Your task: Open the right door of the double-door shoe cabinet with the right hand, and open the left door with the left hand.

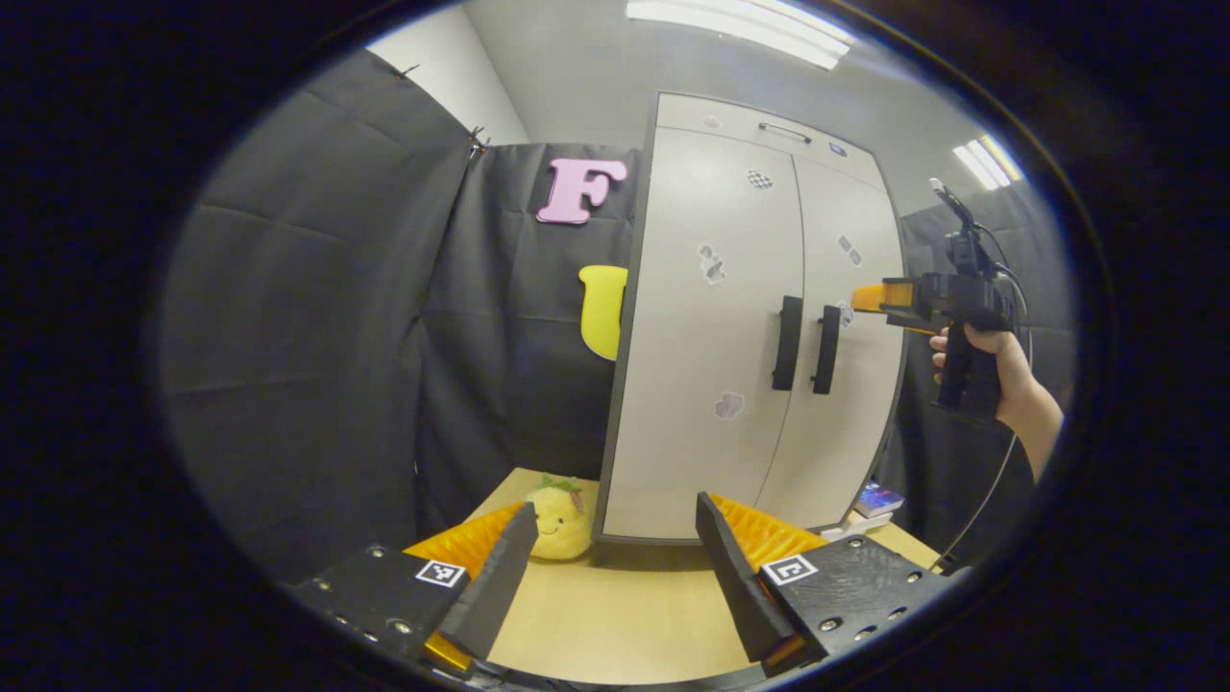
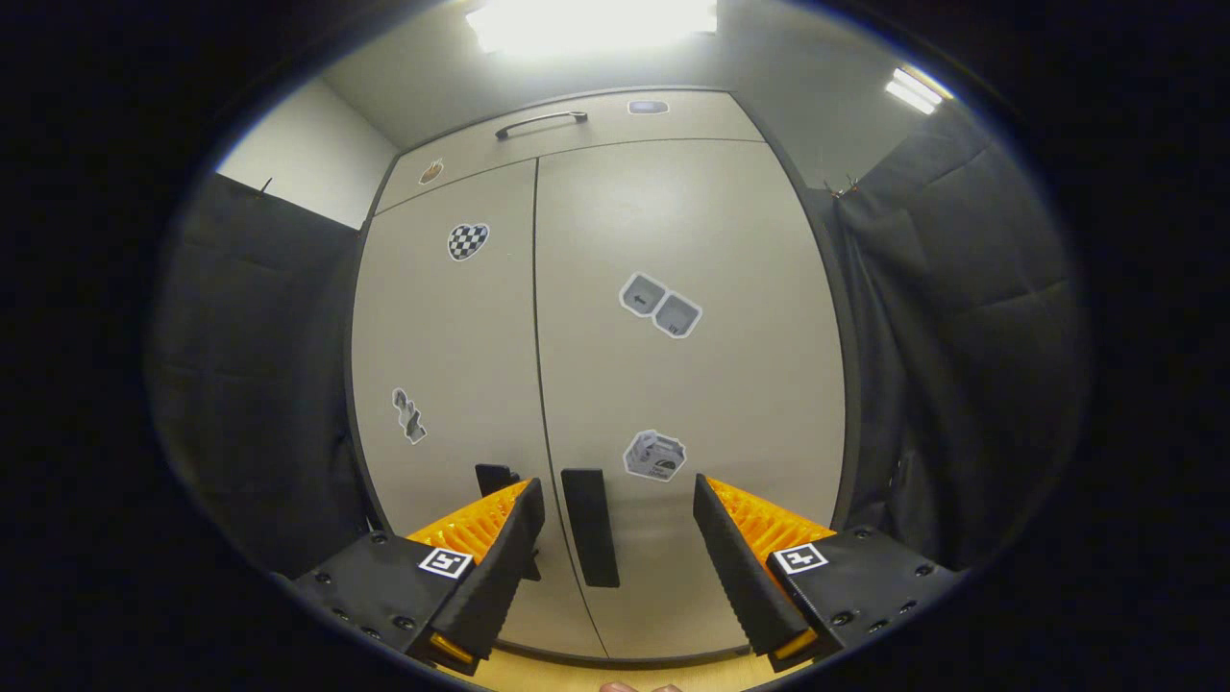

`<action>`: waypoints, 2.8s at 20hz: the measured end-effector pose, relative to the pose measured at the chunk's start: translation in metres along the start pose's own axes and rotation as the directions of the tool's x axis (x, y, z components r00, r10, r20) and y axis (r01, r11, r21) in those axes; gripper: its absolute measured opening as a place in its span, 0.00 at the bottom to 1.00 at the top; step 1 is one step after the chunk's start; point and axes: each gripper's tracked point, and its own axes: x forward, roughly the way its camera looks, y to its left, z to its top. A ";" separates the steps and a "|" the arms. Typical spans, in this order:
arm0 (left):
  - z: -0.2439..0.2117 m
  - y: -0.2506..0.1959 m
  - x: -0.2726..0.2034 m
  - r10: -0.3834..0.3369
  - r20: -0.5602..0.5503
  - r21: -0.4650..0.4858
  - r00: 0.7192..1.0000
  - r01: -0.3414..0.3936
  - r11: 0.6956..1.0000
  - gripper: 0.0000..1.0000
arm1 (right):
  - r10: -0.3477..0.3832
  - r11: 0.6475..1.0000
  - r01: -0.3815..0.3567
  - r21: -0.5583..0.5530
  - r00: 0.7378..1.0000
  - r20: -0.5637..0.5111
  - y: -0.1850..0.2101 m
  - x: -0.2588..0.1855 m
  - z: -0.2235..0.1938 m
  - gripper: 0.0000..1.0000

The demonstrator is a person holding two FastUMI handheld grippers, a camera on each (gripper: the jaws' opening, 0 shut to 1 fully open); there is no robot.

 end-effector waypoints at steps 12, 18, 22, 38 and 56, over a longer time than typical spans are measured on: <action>-0.002 0.018 0.037 -0.007 -0.002 -0.009 1.000 0.007 1.000 0.95 | -0.074 0.997 0.072 -0.030 0.994 -0.081 0.010 0.055 -0.035 0.98; -0.016 0.033 0.051 0.014 -0.042 -0.094 0.999 -0.018 0.995 0.95 | -0.100 0.994 0.095 -0.048 0.988 -0.114 0.010 0.066 -0.048 0.86; -0.024 0.041 0.051 0.016 -0.062 -0.085 0.998 -0.021 0.996 0.95 | -0.097 0.995 0.091 -0.044 0.985 -0.141 0.012 0.067 -0.055 0.59; -0.026 0.041 -0.010 0.076 -0.068 -0.075 0.995 -0.081 0.994 0.94 | -0.043 0.999 0.044 0.002 0.991 -0.125 0.013 0.068 -0.059 0.19; -0.037 -0.020 -0.047 0.034 -0.080 -0.023 0.996 -0.036 0.999 0.95 | 0.124 0.992 -0.121 0.028 0.981 -0.153 0.005 -0.007 -0.051 0.07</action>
